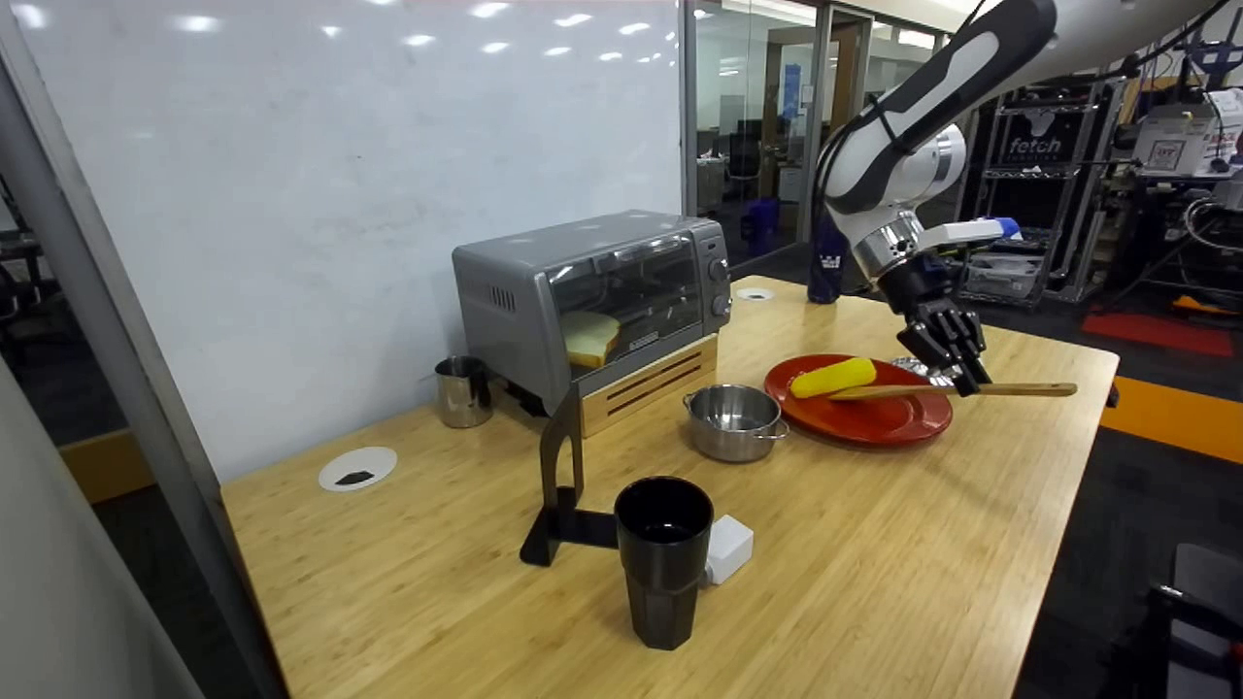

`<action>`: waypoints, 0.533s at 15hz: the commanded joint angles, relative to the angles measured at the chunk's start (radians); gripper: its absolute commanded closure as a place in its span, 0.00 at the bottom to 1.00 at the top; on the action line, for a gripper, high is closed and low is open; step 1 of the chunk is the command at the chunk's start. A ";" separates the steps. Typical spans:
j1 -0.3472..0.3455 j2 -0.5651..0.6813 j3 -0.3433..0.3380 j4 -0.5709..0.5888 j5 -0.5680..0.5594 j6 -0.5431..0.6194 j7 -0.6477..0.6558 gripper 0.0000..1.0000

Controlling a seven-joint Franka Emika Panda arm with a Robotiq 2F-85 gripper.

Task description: Use the wooden cooking stick to pick up the yellow bottle

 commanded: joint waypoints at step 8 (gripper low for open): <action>-0.023 -0.021 0.021 -0.007 -0.058 0.003 -0.164 0.94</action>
